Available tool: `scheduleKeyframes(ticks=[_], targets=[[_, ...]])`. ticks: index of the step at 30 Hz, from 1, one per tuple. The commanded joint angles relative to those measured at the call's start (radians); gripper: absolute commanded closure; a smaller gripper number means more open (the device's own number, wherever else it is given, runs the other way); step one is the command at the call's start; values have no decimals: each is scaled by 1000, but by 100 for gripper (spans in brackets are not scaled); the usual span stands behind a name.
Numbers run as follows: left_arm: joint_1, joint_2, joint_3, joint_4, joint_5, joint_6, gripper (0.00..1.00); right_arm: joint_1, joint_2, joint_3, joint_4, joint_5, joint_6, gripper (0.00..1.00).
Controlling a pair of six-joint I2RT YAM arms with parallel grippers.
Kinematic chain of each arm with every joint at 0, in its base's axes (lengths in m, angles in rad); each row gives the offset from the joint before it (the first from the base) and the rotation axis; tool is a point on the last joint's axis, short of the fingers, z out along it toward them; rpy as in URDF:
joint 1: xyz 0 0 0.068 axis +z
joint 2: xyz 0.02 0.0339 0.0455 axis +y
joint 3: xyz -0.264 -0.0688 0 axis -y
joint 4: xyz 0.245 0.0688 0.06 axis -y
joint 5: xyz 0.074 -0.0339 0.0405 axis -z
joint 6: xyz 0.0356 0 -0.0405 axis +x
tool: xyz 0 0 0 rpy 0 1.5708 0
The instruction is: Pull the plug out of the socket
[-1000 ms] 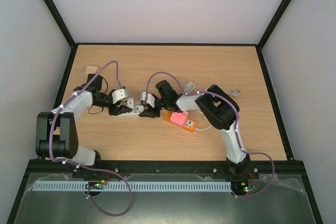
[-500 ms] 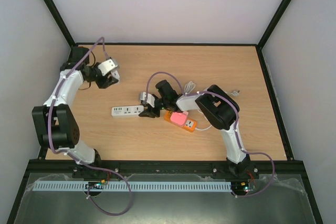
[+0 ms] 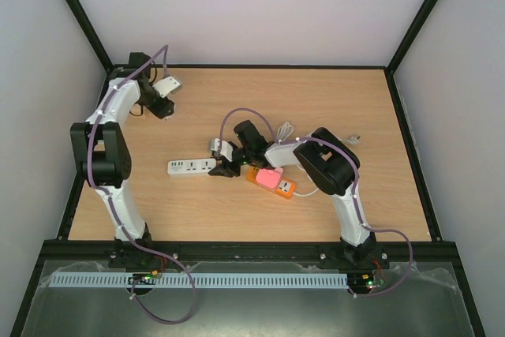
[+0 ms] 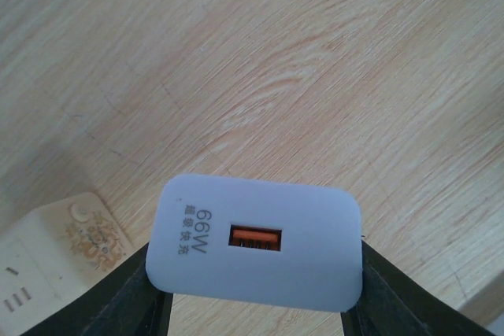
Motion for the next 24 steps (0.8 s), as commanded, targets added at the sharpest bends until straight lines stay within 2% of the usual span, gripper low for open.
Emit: scheduleKeyframes(ticks=[1,16,18,24], targets=[[-29,75,80,-77,-110,-67,60,-4,29,-3,14,13,10,66],[-37,327,282,-143,-225,-151,59,-4,30,-4,14,12,12,66],[-38,348,296,-149,-233,-154,56,-5,31,-3,16,13,12,66],[-38,375,304,-133,-226,-159,41,-4,30,-2,15,14,14,66]])
